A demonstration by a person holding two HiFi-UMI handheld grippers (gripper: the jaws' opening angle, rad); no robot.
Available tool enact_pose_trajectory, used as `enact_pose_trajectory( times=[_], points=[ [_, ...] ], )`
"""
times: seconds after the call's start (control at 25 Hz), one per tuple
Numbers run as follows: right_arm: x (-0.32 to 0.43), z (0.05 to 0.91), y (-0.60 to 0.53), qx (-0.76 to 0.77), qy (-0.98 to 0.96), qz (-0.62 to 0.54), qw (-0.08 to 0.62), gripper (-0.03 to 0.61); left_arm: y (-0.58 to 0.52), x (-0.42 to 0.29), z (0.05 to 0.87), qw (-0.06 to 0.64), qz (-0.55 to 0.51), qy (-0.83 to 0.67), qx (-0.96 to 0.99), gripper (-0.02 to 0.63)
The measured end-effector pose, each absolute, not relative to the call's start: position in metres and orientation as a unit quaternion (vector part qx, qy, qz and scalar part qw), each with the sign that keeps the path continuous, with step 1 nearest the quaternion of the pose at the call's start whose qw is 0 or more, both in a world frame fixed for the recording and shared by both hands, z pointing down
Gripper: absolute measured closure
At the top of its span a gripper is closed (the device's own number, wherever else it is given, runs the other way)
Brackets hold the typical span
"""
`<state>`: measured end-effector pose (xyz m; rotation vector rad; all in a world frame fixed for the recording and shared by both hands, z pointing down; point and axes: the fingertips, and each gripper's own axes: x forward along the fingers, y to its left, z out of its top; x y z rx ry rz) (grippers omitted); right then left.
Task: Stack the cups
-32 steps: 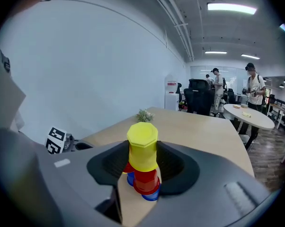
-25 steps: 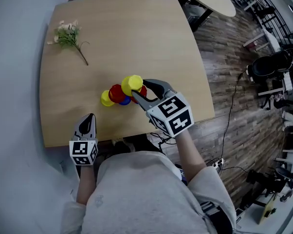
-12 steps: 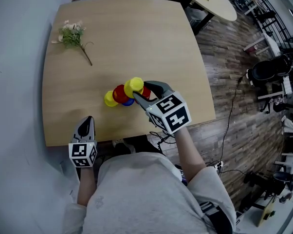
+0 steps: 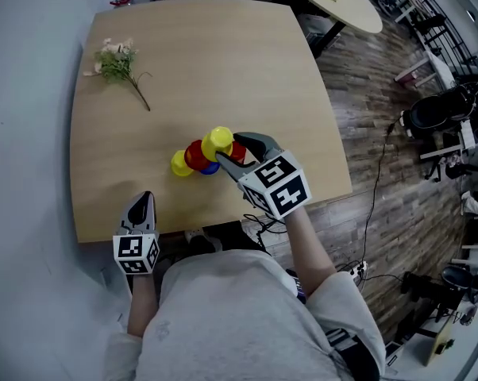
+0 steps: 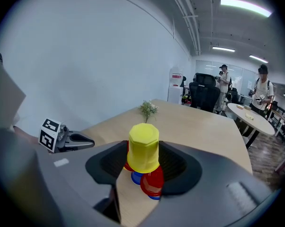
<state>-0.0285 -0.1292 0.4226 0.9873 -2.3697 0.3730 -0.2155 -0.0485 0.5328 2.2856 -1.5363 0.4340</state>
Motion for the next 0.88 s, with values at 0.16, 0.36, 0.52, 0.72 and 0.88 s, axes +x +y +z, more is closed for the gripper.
enact_pose_trajectory(
  times=[0.16, 0.36, 0.52, 0.72, 0.88],
  points=[
    [-0.027, 0.416, -0.127, 0.373, -0.881, 0.135, 0.259, 0.362, -0.048, -0.218, 0.532, 0.173, 0.154, -0.539, 0.81, 0.606],
    [-0.015, 0.4, -0.12, 0.407, -0.878, 0.123, 0.222, 0.398, -0.048, -0.218, 0.526, 0.162, 0.154, -0.531, 0.818, 0.606],
    [0.002, 0.388, -0.112, 0.454, -0.867, 0.119, 0.167, 0.539, -0.05, -0.217, 0.519, 0.15, 0.15, -0.522, 0.826, 0.606],
    [0.016, 0.375, -0.102, 0.494, -0.856, 0.086, 0.125, 0.568, -0.055, -0.211, 0.504, 0.134, 0.14, -0.51, 0.838, 0.606],
    [0.025, 0.365, -0.096, 0.525, -0.843, 0.05, 0.102, 0.568, -0.06, -0.204, 0.489, 0.121, 0.125, -0.504, 0.846, 0.606]
  ],
)
